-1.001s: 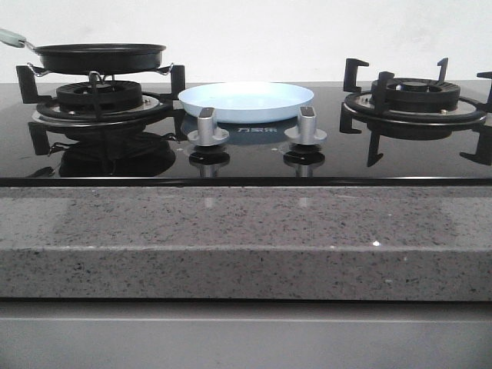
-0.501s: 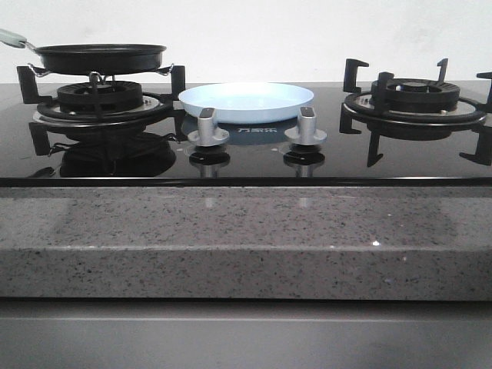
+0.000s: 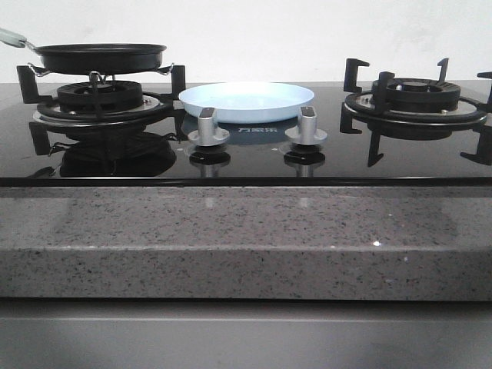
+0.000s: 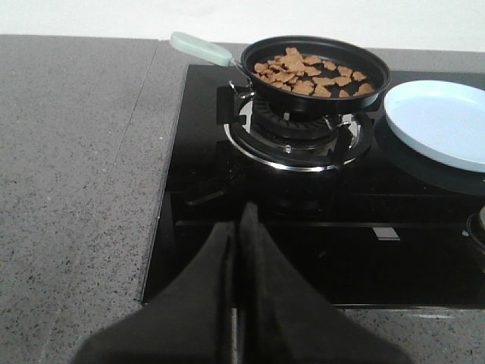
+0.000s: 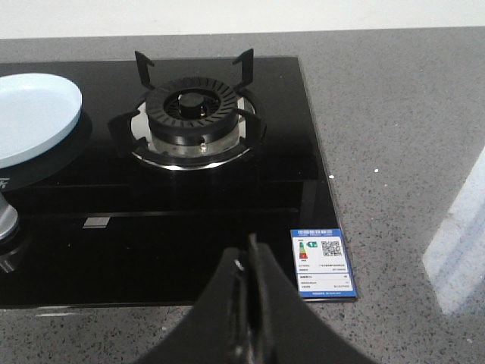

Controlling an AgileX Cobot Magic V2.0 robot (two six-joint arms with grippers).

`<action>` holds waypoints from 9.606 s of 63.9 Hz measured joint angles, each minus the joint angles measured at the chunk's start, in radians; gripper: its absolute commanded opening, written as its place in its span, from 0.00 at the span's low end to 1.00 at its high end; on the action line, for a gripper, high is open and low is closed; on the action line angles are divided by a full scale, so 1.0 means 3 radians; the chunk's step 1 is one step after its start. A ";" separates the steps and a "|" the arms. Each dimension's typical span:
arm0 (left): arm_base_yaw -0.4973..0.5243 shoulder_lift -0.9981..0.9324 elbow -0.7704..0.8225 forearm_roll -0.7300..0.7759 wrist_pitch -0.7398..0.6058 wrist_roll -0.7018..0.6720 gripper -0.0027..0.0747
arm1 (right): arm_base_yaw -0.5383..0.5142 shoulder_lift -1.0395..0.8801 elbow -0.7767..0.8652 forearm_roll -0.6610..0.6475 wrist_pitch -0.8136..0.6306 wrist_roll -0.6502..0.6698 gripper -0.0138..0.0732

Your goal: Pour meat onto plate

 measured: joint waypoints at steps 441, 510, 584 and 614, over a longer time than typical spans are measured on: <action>0.1273 0.3423 -0.1861 -0.3716 0.0577 0.2194 0.77 | 0.1314 0.3824 -0.2061 0.1051 0.0119 -0.0789 0.08; 0.1273 0.4762 -0.2793 -0.5150 0.1285 0.2442 0.32 | 0.1314 0.3824 -0.2061 0.1056 0.0119 -0.0789 0.08; 0.0984 0.3432 -0.2803 -0.4559 0.1390 0.2825 0.01 | 0.1314 0.3824 -0.2061 0.1056 0.0119 -0.0783 0.08; -0.0058 0.2564 -0.2531 -0.3664 0.0881 0.2871 0.01 | 0.1314 0.3824 -0.2061 0.1056 0.0119 -0.0783 0.08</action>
